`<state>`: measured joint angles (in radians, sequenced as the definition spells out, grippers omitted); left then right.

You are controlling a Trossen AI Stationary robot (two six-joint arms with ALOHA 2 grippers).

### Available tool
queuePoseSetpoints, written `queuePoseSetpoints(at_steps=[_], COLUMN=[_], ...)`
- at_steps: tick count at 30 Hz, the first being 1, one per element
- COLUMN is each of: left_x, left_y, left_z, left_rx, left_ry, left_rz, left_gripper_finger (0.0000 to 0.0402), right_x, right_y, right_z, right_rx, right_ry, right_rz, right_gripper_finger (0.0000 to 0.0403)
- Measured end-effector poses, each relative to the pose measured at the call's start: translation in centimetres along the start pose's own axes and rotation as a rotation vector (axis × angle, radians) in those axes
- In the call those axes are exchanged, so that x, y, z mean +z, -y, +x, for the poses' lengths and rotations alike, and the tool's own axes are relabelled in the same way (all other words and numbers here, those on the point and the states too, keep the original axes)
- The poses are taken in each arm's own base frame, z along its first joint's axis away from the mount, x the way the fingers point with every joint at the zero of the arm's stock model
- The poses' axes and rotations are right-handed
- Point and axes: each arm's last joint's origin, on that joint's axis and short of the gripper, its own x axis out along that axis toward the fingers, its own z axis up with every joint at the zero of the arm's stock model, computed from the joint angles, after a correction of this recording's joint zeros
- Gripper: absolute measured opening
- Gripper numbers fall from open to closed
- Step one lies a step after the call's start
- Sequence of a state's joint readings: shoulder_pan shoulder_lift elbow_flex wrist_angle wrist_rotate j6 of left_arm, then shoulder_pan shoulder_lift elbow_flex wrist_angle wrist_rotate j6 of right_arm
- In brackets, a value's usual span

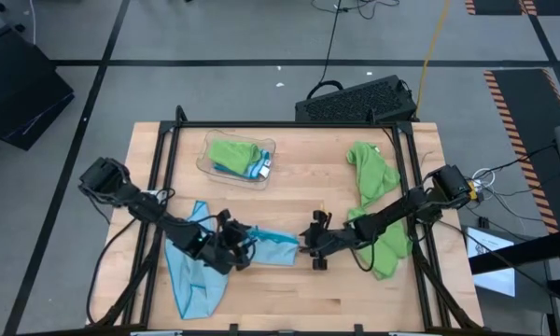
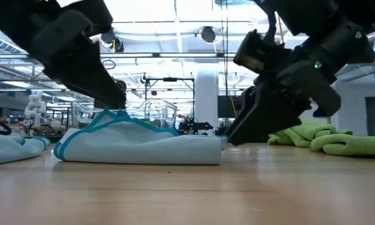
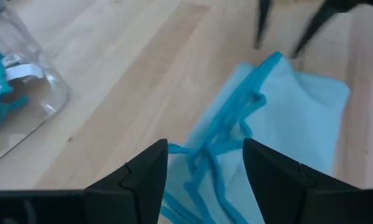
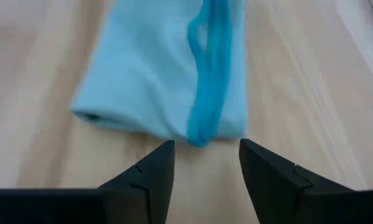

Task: Fold microfiber towels
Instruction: Fold the right blue microfiber cloth

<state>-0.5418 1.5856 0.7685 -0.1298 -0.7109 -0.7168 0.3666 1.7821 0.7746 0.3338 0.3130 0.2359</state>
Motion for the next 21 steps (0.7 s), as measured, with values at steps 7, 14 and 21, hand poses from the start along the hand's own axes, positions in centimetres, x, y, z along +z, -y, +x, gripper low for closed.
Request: queuePoseSetpoints(at_steps=[7,14,21], left_x=[-0.4,-1.1,-1.4], left_y=[-0.9,-1.1,0.3], left_z=[0.8,0.9,0.0], left_rx=[-0.040,-0.067,-0.162], left_ry=[-0.084,-0.106,-0.075], left_rz=[-0.001,0.002,0.038], left_gripper_finger=[0.0203,0.0086,0.0013], right_x=[0.2,0.3,0.3], right_y=[0.5,1.0,0.6], right_z=[0.1,0.3,0.2], right_rx=[0.061,0.112,0.192], right_ry=[0.063,0.048,0.041], right_rz=[-0.009,-0.001,0.035], right_gripper_finger=[0.0106,0.0010,0.0002])
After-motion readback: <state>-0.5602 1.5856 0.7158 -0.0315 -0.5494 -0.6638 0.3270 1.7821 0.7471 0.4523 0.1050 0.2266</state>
